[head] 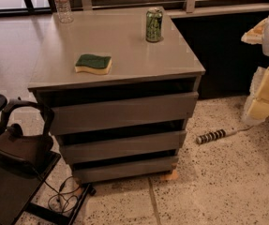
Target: Move sponge near water bottle
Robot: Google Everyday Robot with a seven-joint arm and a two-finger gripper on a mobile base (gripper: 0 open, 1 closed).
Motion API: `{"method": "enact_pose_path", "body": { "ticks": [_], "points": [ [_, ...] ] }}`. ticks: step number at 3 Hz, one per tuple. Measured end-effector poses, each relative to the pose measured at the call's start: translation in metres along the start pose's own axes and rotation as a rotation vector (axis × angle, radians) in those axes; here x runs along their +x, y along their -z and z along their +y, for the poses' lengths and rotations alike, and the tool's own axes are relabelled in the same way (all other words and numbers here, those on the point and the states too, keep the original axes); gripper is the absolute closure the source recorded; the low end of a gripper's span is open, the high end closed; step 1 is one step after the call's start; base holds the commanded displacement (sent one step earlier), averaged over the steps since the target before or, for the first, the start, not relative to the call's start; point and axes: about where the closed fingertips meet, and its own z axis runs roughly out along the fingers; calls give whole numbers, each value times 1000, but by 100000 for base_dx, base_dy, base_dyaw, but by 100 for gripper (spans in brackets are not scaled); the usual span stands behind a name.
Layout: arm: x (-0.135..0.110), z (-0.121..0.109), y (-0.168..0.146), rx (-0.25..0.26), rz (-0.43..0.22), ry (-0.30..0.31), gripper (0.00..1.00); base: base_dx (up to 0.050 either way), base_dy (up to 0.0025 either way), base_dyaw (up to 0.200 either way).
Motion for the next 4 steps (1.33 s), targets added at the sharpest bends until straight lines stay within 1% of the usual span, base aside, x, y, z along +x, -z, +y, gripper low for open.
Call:
{"method": "enact_pose_path", "body": {
  "ticks": [4],
  "points": [
    [0,0,0,0,0,0,0,5001,-1,21]
  ]
}}
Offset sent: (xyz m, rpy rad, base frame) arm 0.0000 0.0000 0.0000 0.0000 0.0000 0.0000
